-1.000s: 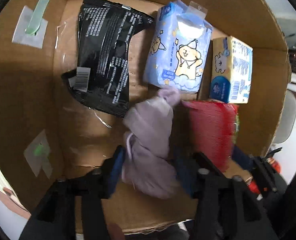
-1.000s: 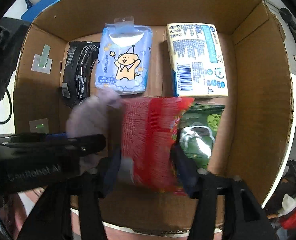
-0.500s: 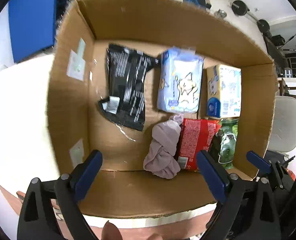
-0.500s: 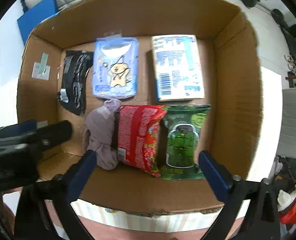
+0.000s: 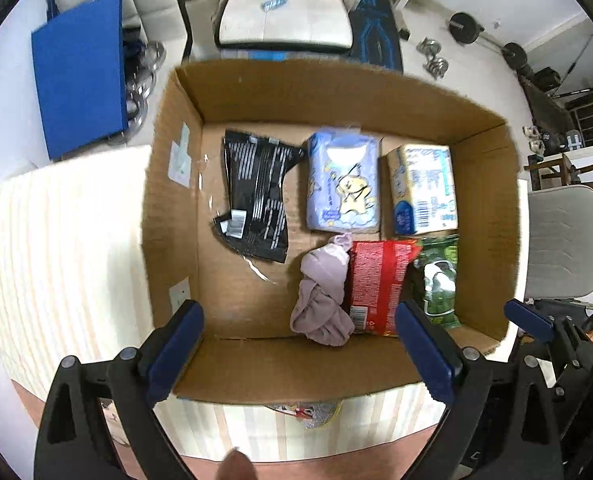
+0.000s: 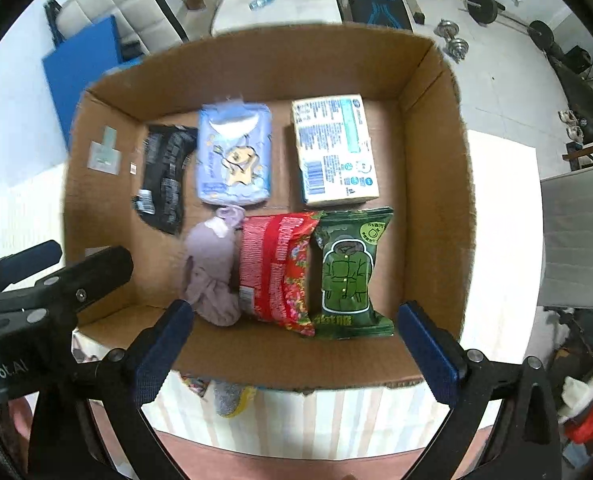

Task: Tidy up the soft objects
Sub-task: 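Place the cloth and red pack into the box and open both grippers, then grasp the orange snack bag with left gripper while right gripper grasps the yellow scrubber sponge, then lower both items into the box and open both grippers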

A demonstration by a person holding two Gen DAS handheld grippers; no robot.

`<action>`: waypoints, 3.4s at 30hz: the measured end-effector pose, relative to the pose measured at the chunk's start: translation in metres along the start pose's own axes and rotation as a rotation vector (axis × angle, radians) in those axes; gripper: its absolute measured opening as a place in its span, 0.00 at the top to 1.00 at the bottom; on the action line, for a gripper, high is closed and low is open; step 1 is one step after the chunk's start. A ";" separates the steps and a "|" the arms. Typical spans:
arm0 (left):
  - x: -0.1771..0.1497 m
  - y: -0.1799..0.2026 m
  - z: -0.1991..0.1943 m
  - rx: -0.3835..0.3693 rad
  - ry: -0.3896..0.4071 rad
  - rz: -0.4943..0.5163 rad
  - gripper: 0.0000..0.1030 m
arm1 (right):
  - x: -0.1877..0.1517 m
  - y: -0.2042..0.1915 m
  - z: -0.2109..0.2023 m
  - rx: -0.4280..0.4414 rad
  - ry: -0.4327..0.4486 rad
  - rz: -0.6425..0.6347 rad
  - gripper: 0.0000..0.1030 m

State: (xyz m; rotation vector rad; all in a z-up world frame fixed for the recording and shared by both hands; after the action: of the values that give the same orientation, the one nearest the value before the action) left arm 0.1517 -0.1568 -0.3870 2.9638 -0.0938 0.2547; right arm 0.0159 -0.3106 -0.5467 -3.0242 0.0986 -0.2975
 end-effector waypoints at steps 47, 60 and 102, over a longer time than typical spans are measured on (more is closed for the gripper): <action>-0.145 -0.011 0.124 0.107 -0.100 0.077 0.58 | -0.202 0.014 0.091 0.055 -0.087 0.043 0.60; -0.262 -0.020 0.115 0.162 -0.198 0.020 0.56 | -0.245 0.032 0.084 0.080 -0.163 0.040 0.61; -0.028 -0.015 -0.024 0.110 0.070 -0.021 0.59 | -0.001 0.071 -0.049 -0.067 0.161 -0.025 0.65</action>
State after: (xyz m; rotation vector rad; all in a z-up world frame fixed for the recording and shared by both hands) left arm 0.1210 -0.1370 -0.3705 3.0585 -0.0417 0.3725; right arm 0.0014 -0.3857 -0.5064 -3.0645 0.0842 -0.5501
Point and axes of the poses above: each gripper's, at about its wrist camera, not at the fingertips, and z roughly the way its jaws point, y to its right, x to its top, the point moved 5 cm from there along z, roughly the way its jaws point, and after that the axes turned 8 degrees about y, right-handed, at the moved point
